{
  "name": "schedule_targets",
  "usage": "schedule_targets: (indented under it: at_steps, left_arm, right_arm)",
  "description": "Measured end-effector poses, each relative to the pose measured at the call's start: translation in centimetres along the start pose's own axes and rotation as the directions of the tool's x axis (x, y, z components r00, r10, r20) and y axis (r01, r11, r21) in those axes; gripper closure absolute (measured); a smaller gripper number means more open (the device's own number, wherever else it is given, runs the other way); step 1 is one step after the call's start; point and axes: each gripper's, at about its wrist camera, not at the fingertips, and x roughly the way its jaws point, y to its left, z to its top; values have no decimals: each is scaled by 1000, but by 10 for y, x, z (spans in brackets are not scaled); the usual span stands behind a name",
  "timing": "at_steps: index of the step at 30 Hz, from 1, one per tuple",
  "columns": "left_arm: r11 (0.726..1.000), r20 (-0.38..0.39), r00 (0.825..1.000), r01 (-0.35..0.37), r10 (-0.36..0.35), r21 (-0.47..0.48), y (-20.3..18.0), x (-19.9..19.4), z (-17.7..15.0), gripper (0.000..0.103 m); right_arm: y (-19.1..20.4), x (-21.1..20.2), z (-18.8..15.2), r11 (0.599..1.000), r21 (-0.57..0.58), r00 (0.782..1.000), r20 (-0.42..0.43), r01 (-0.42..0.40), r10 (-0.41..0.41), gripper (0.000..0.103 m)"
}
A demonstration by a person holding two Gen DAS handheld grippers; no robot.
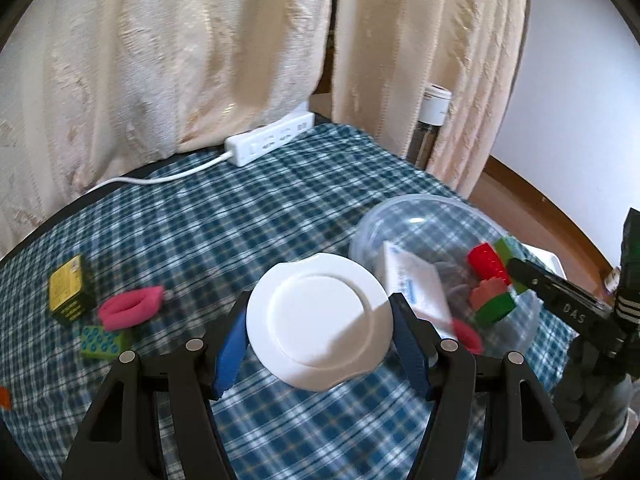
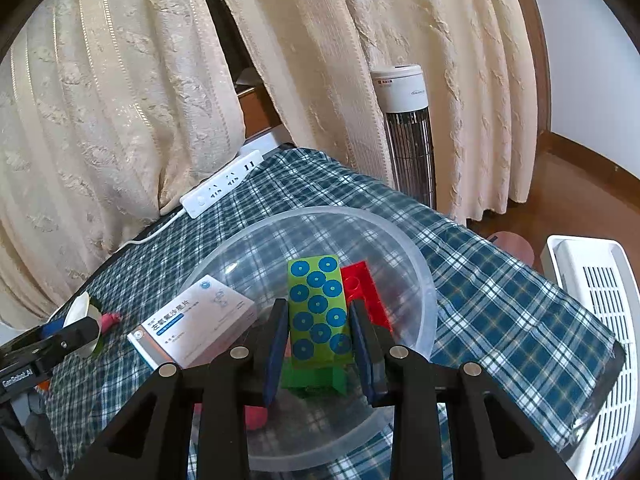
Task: Organize objects
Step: 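Carry the green dotted block with the right gripper while the left carries the white lid to the bowl, then open both grippers to release the white lid and green block into the bowl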
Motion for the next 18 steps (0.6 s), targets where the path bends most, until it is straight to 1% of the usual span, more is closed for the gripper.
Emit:
schedule_targets:
  at_steps: [9,13,18]
  left_arm:
    - [995,-6,997,71,-71,71,-45,16,13,36]
    - [991,-16,996,94,-93,95,-59,24,17,36]
    - [982,-36,989,148,-145,115,-72,34,18,36]
  right_arm:
    - [-8,2,7,1000,-4,1000,8,-14,14,71]
    - [-10,3,8,1000,-6,1000,10,-25,25,71]
    - [-14,5,10,999,3,999,10,-35,35,70]
